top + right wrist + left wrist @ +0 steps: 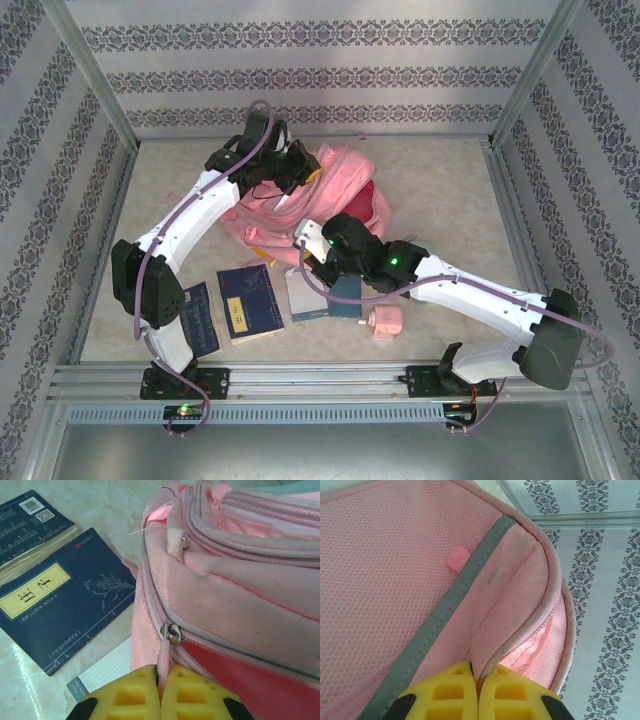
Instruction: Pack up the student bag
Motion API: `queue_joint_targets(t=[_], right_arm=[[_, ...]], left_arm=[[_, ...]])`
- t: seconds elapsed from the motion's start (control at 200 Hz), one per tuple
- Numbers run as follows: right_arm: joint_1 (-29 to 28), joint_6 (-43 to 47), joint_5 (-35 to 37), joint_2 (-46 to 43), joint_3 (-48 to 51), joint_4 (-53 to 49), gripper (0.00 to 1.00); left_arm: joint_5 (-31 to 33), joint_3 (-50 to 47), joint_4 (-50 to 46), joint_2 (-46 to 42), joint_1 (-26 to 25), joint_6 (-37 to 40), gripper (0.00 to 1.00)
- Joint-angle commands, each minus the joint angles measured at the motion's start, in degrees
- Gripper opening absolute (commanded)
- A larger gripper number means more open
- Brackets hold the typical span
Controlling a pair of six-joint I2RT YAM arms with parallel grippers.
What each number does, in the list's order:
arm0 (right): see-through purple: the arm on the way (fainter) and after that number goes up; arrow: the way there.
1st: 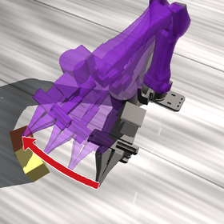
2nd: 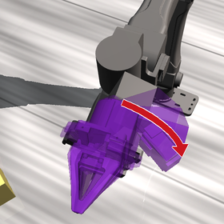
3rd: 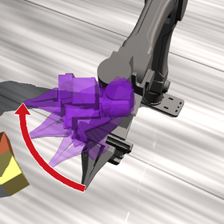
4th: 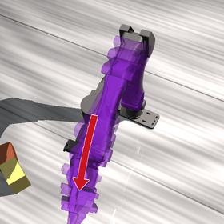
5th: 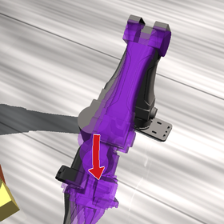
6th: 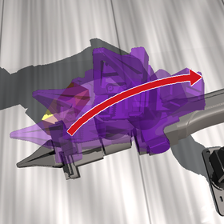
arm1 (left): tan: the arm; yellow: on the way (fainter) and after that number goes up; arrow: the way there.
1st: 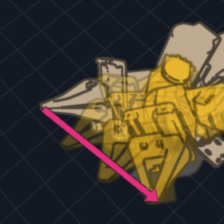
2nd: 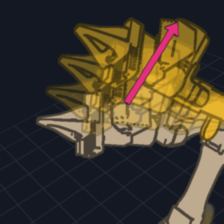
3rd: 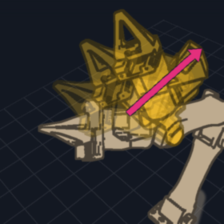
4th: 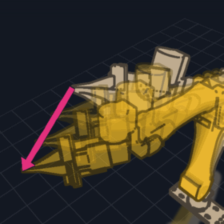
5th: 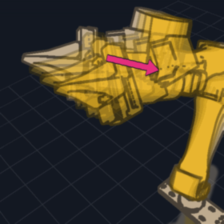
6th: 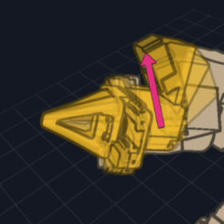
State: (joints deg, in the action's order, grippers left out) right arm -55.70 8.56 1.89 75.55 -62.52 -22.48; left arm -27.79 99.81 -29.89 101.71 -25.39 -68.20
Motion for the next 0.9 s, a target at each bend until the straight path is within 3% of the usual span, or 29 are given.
queue_joint_targets(t=[0.0, 0.245, 0.729, 0.899], right_arm=[[-1.4, -1.35, -2.81, 0.68, -2.44, -0.04, 0.0], [-2.88, -1.42, 5.47, 6.27, -6.59, -1.76, 0.0], [-6.19, -1.91, 10.9, 14.38, -12.54, -3.12, 0.0], [-7.29, -2.46, 14.12, 19.43, -18.17, -6.03, 0.05]], left_arm=[[0.61, -0.84, 11.96, -4.26, 0.25, -6.33, 0.0], [1.92, -0.85, 15.87, -3.81, 0.18, -10.89, 0.0], [3.49, -2.43, 18.55, -3.8, 0.12, -14.12, 0.0], [4.05, -3.86, 19.7, -3.8, 0.05, -15.9, 0.0]])
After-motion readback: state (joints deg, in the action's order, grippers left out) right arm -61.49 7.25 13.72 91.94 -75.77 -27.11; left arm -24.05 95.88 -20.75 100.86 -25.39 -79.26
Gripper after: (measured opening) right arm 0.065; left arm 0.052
